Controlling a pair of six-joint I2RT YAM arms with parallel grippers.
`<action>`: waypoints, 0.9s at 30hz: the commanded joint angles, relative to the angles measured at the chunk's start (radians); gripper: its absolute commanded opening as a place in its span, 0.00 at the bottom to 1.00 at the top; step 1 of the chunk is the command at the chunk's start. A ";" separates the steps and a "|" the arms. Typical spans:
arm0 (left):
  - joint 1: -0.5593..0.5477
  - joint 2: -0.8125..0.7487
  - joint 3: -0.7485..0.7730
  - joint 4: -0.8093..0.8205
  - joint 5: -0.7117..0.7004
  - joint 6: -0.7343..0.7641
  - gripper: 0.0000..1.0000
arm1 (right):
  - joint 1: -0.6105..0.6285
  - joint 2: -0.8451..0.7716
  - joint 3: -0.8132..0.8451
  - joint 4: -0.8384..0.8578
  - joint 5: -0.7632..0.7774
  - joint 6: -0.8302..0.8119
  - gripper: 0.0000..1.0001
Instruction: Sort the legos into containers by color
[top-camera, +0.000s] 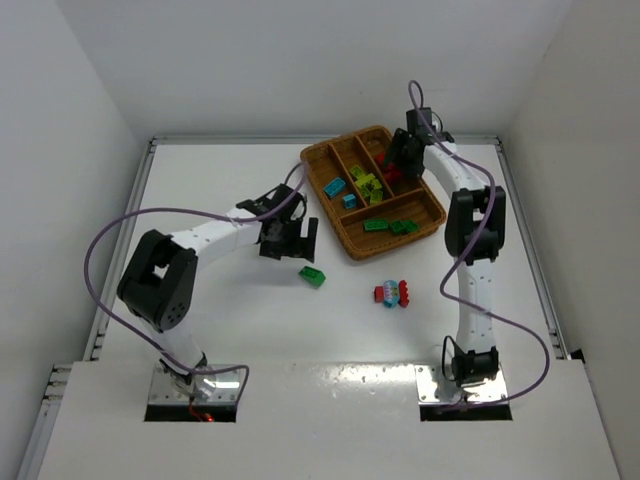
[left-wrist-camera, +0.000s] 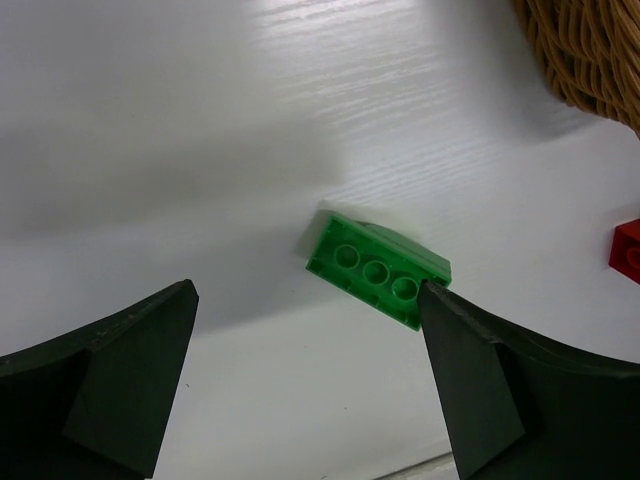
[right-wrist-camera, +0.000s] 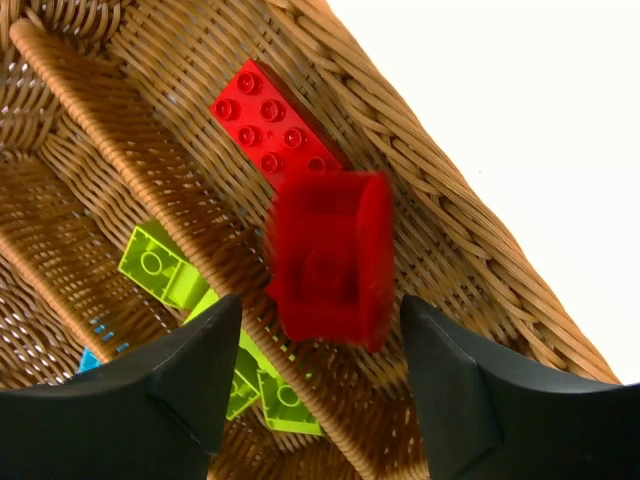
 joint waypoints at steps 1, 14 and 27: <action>-0.044 -0.042 -0.003 0.017 -0.002 -0.016 0.98 | 0.006 -0.063 0.002 0.007 0.030 0.003 0.67; -0.140 -0.035 0.012 0.026 -0.063 -0.017 0.98 | 0.015 -0.537 -0.528 0.183 -0.042 -0.006 0.69; 0.060 -0.268 -0.100 -0.006 -0.229 -0.295 1.00 | 0.517 -0.851 -0.923 0.170 -0.114 -0.323 0.78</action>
